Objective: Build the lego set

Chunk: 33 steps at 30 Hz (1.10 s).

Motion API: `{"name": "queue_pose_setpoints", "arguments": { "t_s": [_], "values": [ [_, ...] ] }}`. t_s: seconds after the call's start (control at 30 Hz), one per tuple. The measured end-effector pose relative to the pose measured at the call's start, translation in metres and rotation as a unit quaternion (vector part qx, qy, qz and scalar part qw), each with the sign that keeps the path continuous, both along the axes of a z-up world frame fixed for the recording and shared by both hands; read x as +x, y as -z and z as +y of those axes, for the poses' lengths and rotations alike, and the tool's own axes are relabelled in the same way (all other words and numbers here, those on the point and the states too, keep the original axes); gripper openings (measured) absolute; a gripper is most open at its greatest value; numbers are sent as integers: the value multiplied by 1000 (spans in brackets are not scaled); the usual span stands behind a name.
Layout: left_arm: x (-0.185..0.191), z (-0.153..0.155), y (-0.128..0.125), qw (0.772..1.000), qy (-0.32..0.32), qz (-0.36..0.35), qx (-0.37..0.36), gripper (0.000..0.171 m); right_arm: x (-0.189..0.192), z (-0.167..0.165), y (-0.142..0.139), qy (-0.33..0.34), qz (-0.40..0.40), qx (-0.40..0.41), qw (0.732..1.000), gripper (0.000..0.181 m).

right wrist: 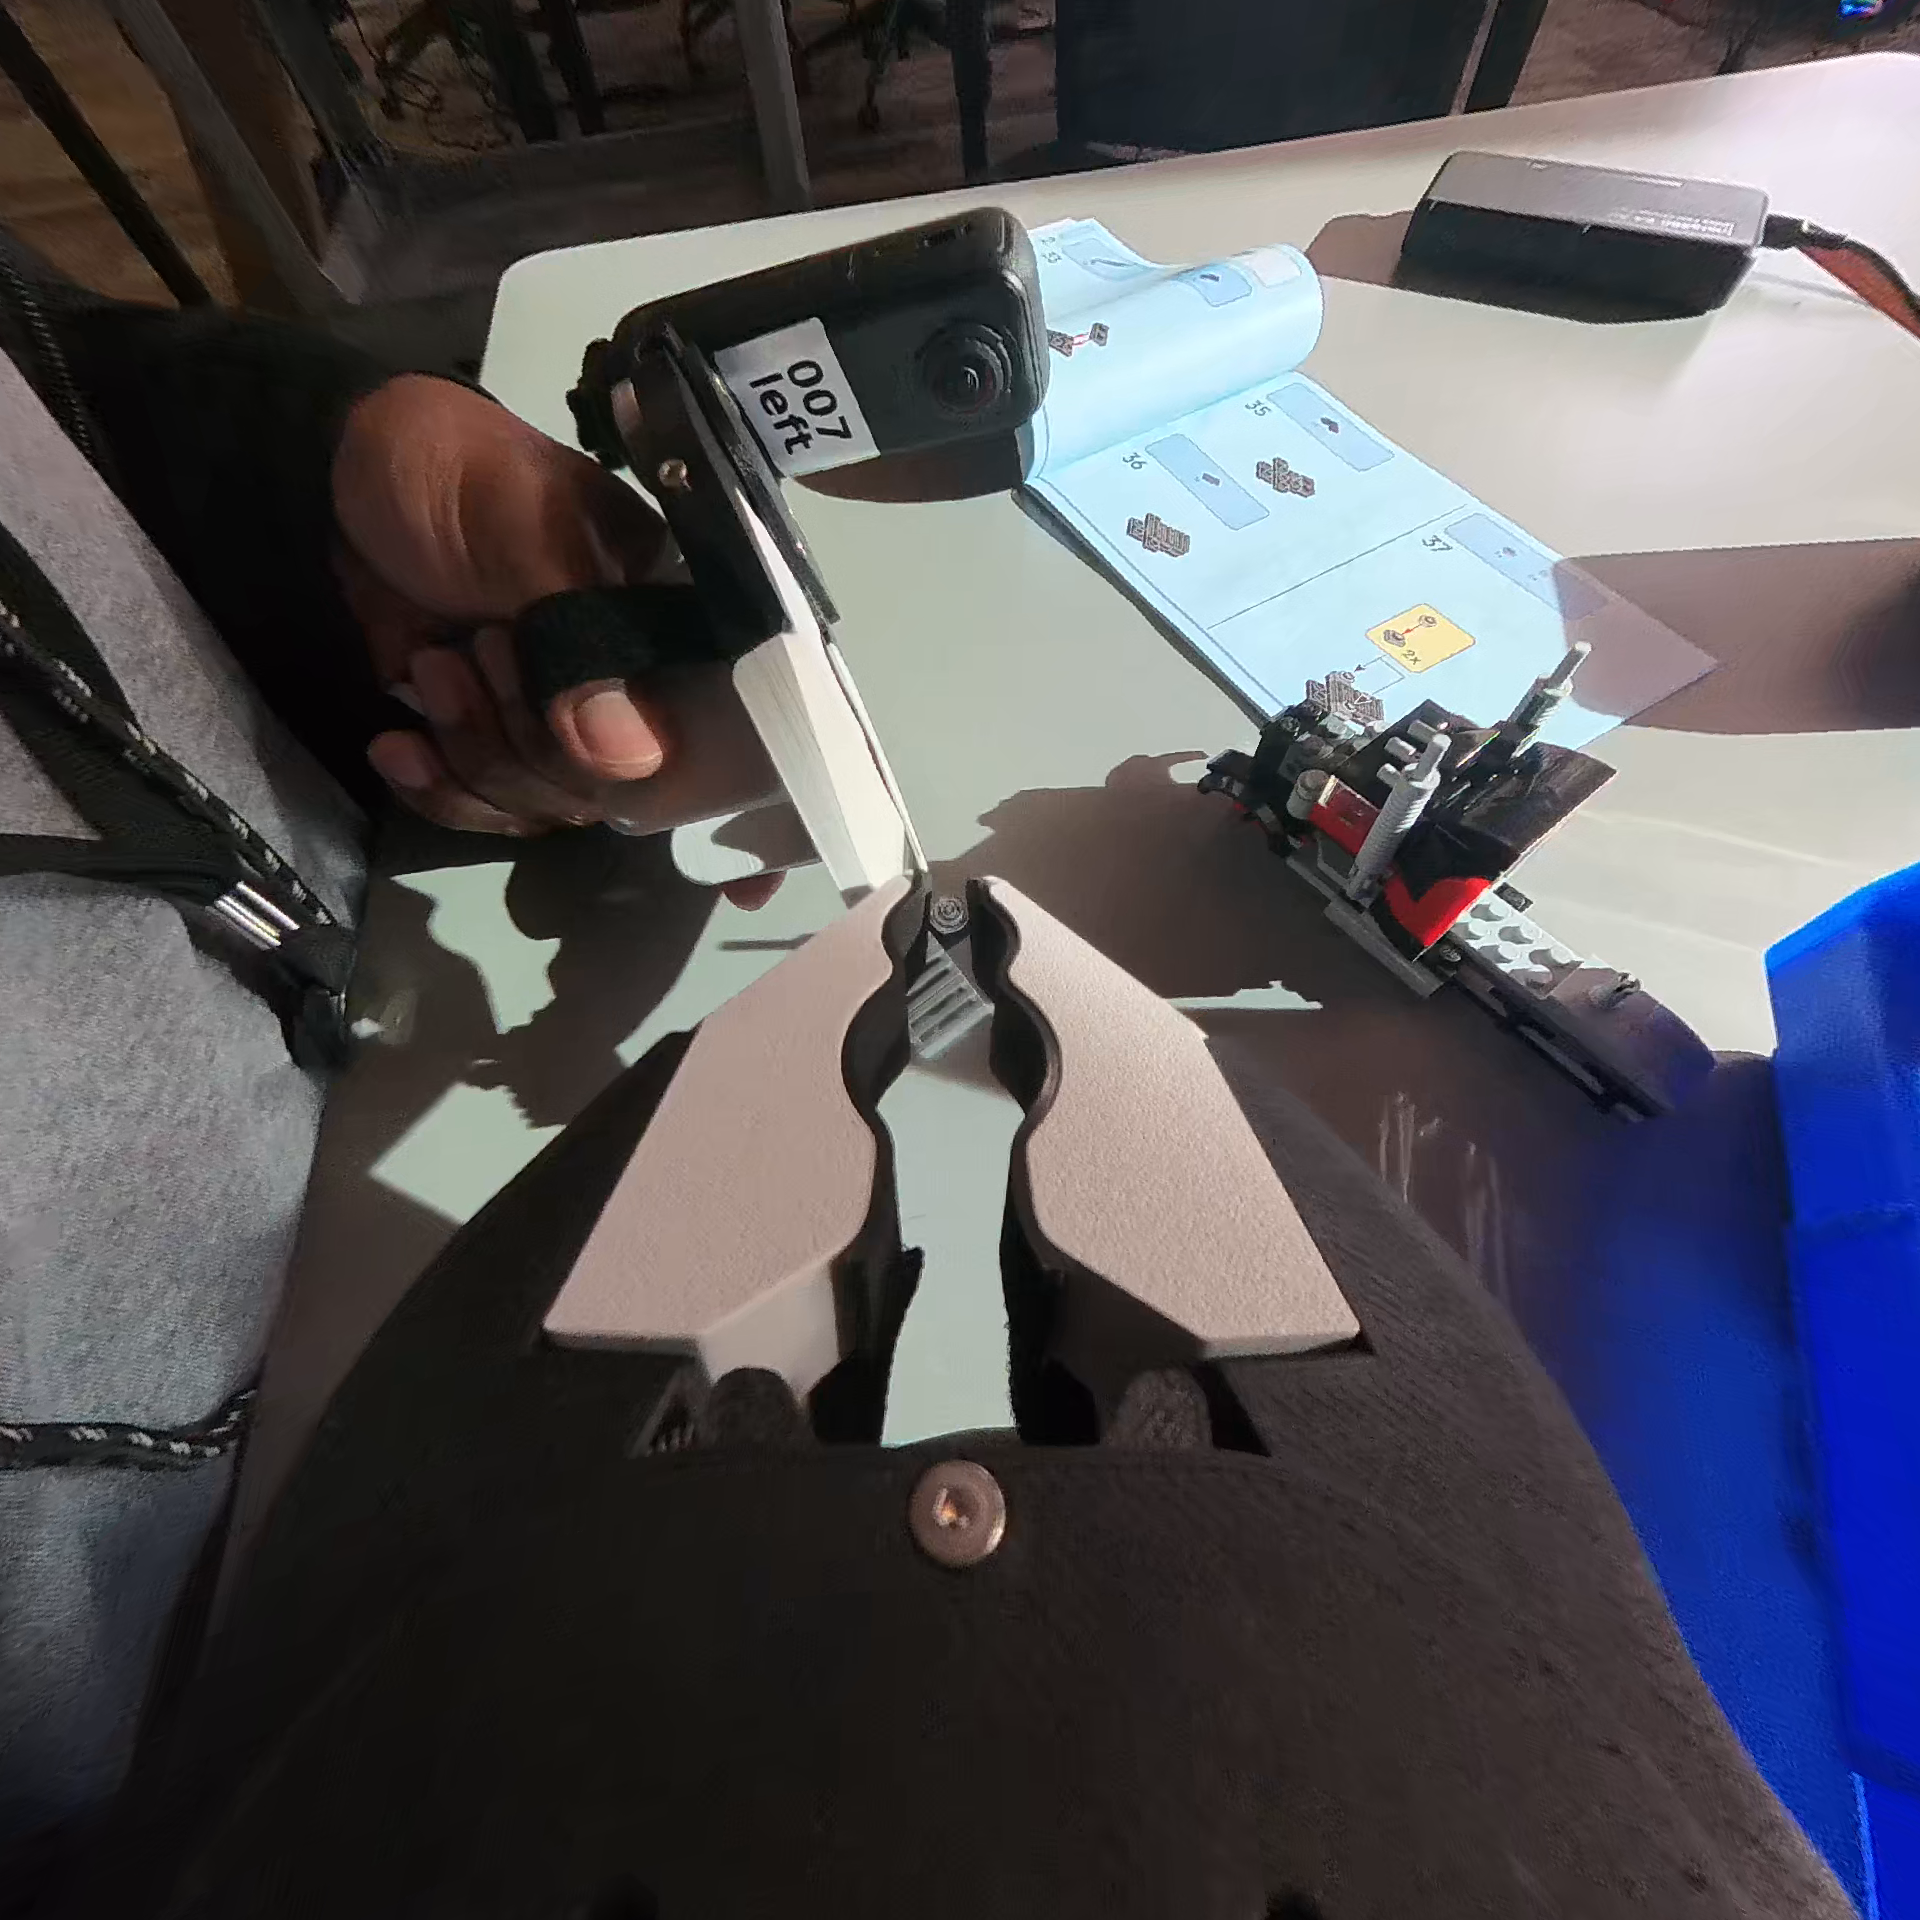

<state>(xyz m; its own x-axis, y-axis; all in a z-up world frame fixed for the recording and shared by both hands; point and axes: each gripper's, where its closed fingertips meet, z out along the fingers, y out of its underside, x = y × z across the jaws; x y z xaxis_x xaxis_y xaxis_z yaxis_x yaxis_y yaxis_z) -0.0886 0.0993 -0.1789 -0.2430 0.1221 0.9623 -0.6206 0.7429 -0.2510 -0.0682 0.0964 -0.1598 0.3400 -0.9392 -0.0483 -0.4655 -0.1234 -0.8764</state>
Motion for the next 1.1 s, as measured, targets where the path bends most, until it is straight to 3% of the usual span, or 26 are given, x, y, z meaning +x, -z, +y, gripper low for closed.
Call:
{"name": "queue_pose_setpoints", "arguments": {
  "t_s": [1.1],
  "values": [
    [-3, 4, -7, 1000, 13, 2, -22, 9, -1, 5, 3, -7, -6, 91, 996, 10]
  ]
}}
